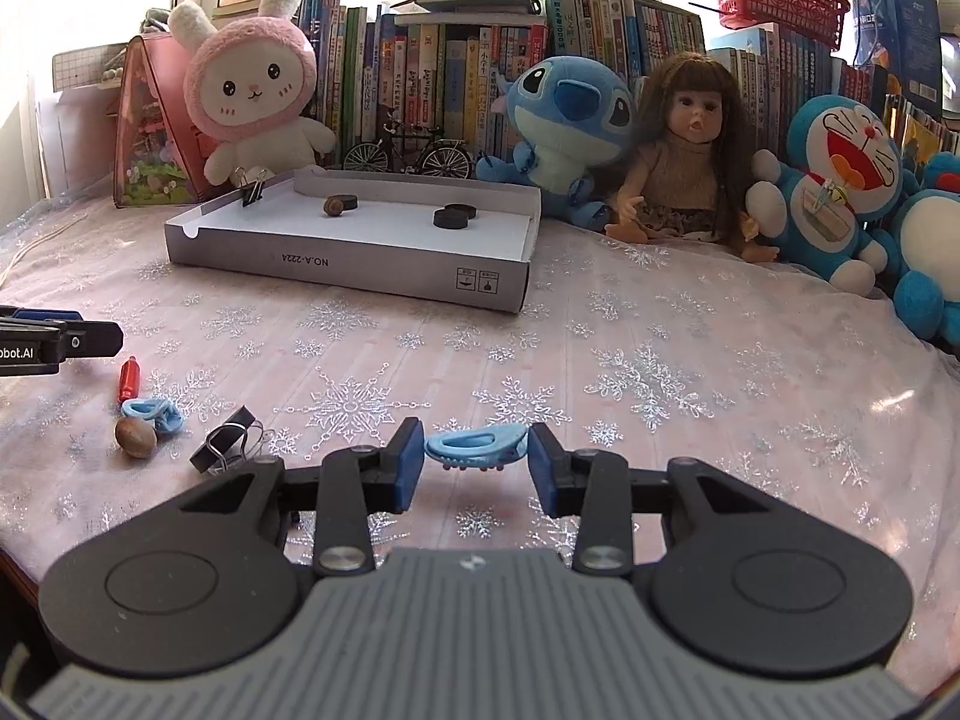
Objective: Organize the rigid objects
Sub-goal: 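Carry the red crayon and the blue hair clip over the white tray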
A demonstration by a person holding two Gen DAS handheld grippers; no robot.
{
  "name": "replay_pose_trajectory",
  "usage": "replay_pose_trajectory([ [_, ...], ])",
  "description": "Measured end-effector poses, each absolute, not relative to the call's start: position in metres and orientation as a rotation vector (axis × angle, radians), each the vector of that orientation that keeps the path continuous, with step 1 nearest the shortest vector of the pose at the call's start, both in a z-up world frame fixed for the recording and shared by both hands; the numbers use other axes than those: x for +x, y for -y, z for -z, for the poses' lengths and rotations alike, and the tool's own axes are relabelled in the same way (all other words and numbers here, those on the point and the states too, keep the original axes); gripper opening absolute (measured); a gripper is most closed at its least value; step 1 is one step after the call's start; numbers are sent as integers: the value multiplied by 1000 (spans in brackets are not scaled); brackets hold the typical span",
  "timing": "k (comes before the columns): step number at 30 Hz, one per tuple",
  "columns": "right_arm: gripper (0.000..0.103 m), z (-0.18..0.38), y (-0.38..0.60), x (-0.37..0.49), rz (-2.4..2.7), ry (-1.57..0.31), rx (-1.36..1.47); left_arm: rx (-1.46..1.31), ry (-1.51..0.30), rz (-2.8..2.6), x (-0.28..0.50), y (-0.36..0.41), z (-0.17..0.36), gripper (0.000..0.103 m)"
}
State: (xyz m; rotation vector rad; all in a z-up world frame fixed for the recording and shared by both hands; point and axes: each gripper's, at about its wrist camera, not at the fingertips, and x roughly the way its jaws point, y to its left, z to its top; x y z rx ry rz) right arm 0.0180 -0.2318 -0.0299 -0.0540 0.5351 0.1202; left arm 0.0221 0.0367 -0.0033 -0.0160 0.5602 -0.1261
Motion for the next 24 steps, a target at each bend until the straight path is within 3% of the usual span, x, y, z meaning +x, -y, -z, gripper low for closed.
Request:
replay_pose_trajectory([
  [24,43,-33,221,147,-115,-577,107,-68,-520,224,152,-3,-73,42],
])
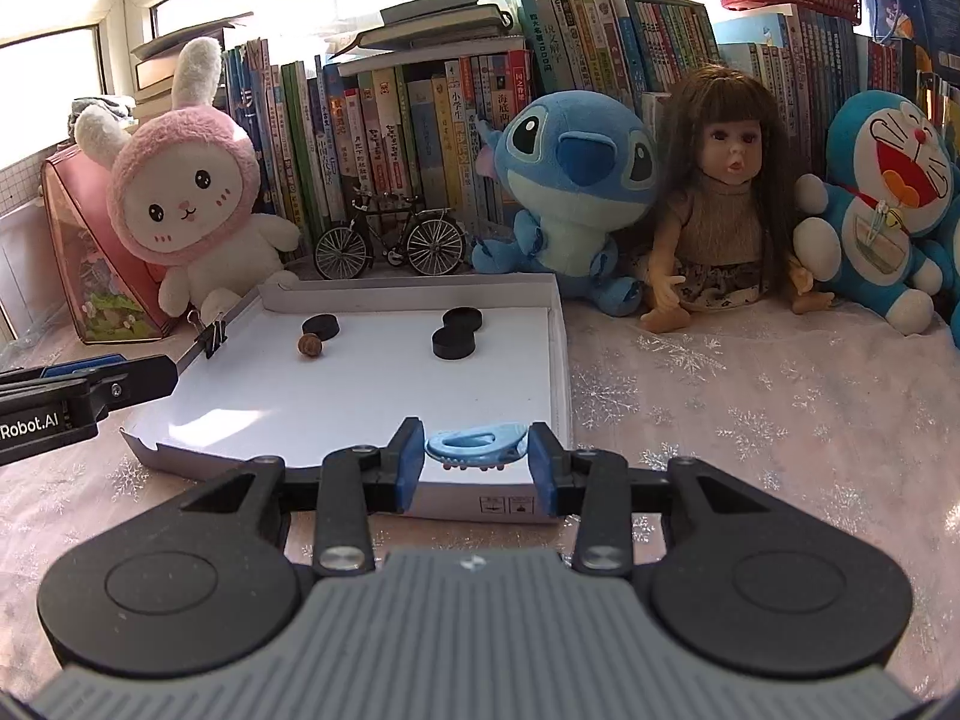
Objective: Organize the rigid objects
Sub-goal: 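Carry the red crayon and the blue hair clip over the white tray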
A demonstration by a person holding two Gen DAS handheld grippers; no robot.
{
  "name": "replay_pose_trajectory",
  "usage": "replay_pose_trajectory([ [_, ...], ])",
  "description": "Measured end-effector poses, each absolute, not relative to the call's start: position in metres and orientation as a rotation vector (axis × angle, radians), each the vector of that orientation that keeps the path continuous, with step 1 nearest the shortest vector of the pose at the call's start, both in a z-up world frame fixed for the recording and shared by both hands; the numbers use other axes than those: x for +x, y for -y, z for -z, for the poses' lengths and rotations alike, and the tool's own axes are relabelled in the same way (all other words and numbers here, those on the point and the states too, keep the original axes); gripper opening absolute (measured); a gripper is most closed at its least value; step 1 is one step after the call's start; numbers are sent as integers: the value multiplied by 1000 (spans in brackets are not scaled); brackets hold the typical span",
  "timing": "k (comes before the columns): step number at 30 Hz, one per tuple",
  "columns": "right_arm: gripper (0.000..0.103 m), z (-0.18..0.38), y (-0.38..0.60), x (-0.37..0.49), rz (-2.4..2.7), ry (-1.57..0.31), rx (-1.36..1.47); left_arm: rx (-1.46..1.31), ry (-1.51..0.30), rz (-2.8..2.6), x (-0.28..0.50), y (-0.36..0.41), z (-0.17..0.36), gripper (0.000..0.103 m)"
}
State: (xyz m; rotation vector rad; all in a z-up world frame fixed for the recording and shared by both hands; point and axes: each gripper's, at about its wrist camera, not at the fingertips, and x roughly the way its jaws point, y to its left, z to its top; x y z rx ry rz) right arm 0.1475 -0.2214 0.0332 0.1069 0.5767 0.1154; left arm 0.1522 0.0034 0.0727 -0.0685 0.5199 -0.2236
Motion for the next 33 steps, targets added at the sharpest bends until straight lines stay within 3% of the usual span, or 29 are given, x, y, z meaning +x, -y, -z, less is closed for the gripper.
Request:
replay_pose_trajectory([
  [15,43,-29,209,260,-122,-750,234,-124,-730,176,264,21,-36,42],
  [33,43,11,186,299,-70,-834,218,-99,-765,133,293,20,-3,42],
])
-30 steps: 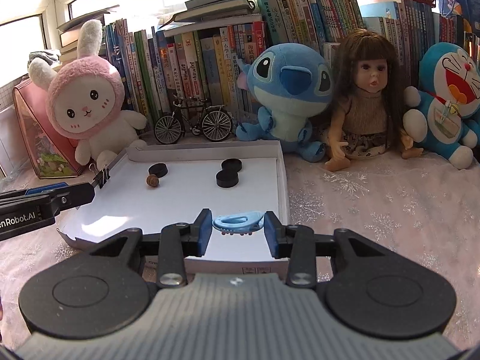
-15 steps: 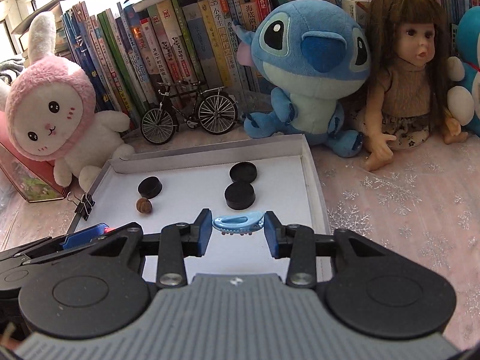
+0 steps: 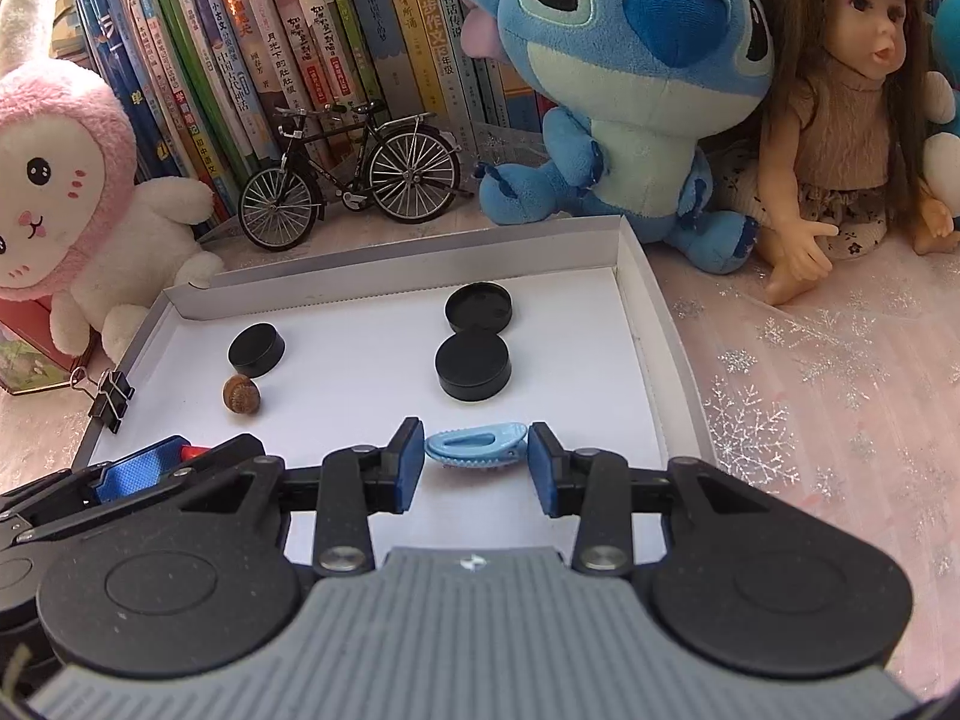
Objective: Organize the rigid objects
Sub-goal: 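Carry the red crayon and the blue hair clip over the white tray, then open the left gripper to drop the crayon while the right gripper releases the hair clip, then withdraw both open grippers from the tray toward the remaining table objects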
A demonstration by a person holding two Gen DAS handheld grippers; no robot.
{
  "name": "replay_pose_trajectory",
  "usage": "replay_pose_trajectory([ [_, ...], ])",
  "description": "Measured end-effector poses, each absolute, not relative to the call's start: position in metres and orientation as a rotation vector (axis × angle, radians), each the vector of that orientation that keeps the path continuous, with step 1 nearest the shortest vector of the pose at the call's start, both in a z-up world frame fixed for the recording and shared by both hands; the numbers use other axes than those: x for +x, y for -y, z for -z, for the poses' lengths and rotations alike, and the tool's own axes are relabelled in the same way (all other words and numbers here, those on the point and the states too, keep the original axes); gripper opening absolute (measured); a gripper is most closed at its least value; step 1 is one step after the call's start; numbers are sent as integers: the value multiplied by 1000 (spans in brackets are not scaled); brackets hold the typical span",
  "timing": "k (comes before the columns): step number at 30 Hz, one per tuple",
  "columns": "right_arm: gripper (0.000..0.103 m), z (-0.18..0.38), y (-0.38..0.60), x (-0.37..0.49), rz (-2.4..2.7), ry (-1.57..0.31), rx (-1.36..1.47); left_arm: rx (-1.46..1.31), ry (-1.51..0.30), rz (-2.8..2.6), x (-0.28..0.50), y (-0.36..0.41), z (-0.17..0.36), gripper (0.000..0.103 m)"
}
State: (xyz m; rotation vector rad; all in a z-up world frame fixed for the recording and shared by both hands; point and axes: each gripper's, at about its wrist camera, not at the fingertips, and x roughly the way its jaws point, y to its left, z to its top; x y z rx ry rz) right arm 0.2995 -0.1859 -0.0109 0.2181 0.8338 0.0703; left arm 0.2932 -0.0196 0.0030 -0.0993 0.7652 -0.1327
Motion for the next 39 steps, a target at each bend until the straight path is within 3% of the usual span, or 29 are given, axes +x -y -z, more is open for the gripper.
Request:
replay_pose_trajectory([
  [18,45,11,187,296,-79,-796,227,-77,-732,112,294,17,-1,43],
  [21,46,7,189,291,-89,-795,239,-81,-727,118,288,14,-7,50],
  [24,59,-1,192,280,-110,-759,234,-67,-704,128,277,12,-14,63],
  [26,60,-7,195,272,-124,-739,229,-52,-687,125,268,10,-21,71],
  [39,74,-26,204,182,-218,-595,138,27,-632,225,178,-1,-43,80],
])
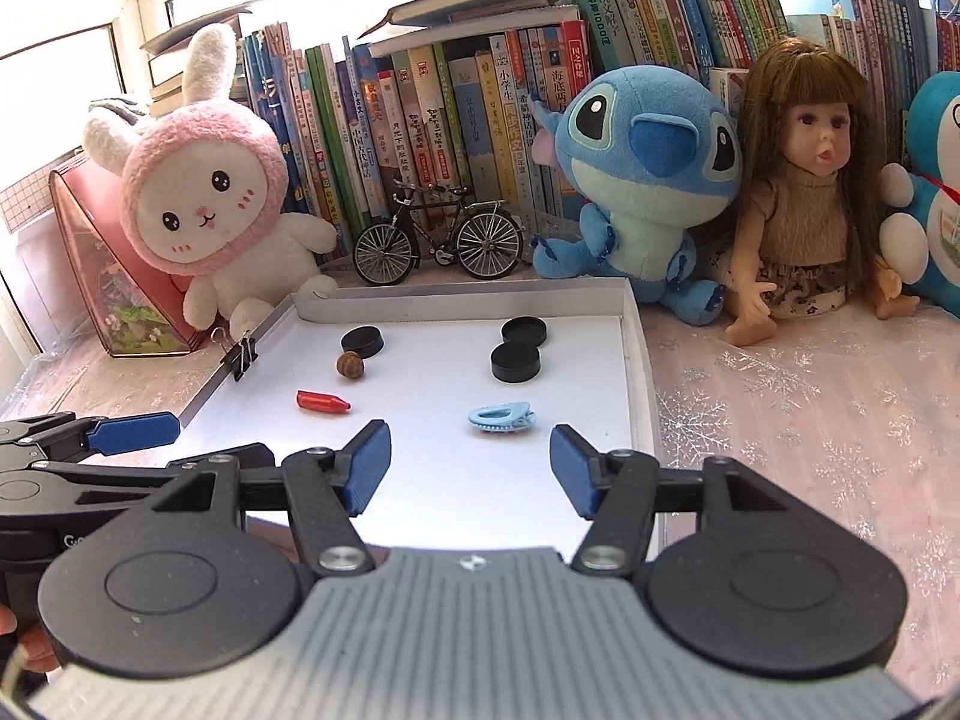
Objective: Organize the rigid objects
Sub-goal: 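Withdraw both open grippers from the tray toward the remaining table objects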
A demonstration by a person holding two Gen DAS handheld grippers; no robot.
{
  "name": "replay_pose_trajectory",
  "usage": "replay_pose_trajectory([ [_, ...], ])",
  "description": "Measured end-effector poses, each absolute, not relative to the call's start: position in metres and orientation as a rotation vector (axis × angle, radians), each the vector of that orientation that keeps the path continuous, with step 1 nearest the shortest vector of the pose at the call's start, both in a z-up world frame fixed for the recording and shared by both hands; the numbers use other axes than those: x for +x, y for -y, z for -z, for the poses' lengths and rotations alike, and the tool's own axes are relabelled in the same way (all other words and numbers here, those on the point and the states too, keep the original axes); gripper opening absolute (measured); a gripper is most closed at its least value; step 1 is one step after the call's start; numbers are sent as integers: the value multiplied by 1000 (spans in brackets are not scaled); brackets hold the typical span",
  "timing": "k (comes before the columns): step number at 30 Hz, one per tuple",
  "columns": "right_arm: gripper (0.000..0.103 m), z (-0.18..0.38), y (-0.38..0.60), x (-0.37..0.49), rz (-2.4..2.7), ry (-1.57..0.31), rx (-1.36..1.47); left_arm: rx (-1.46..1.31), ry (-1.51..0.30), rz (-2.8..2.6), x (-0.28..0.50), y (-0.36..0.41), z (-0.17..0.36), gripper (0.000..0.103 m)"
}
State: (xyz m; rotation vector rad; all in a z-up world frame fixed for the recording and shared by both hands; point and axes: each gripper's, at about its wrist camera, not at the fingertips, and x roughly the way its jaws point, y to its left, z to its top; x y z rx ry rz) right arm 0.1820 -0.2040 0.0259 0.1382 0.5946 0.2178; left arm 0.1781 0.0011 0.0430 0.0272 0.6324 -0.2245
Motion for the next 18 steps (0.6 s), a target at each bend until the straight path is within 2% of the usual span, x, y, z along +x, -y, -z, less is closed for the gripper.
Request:
replay_pose_trajectory([
  [8,80,-22,205,133,-236,-530,84,38,-596,276,119,-6,-47,81],
  [18,80,-6,215,80,-268,-503,35,82,-601,314,69,-10,-31,81],
])
